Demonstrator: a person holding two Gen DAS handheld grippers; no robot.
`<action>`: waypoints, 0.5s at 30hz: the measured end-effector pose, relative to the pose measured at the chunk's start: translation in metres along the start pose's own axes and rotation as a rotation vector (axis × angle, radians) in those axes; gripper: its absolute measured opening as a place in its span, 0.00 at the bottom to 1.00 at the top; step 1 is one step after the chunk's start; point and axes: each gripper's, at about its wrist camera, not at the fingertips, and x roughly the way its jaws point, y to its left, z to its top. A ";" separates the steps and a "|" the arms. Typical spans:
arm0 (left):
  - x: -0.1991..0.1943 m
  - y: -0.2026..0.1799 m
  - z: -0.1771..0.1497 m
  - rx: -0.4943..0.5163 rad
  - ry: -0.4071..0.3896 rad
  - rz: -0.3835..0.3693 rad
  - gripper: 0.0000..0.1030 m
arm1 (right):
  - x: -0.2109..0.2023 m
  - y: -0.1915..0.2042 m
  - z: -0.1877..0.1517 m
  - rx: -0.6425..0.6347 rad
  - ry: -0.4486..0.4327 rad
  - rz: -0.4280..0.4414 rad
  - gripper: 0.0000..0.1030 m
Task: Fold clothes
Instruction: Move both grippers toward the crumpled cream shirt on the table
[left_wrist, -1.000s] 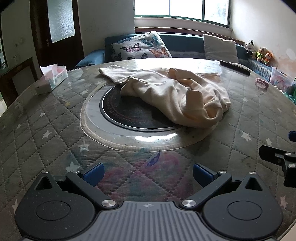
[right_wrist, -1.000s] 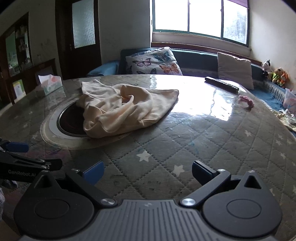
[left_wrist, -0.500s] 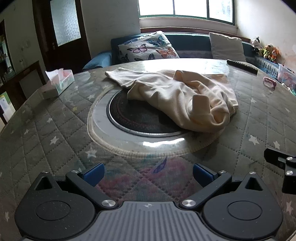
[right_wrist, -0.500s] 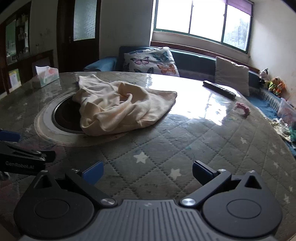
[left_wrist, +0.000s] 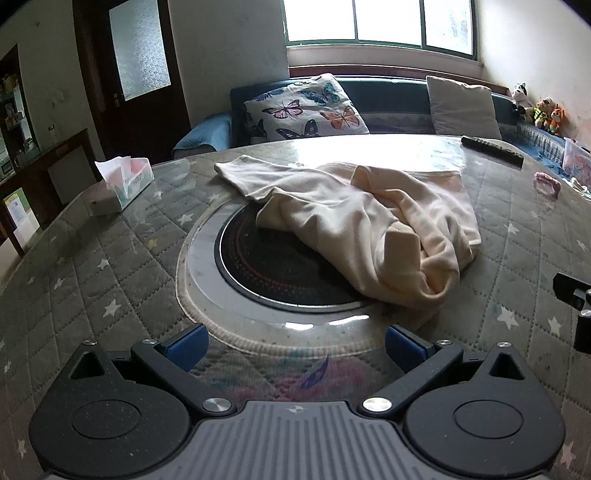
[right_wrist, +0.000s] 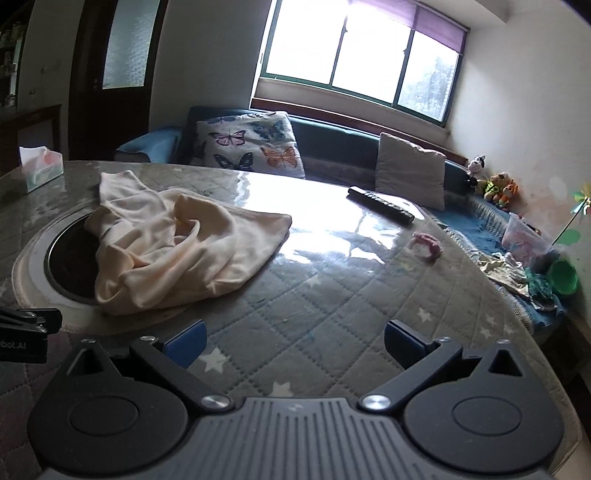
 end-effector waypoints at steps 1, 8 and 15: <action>0.000 0.000 0.001 -0.001 0.000 0.001 1.00 | 0.000 0.000 0.001 -0.004 -0.004 -0.008 1.00; 0.003 0.000 0.005 -0.007 0.000 0.005 1.00 | 0.002 0.000 0.006 -0.008 -0.004 -0.017 1.00; 0.003 0.001 0.004 -0.013 0.001 0.005 1.00 | 0.002 0.000 0.005 0.001 -0.001 -0.007 1.00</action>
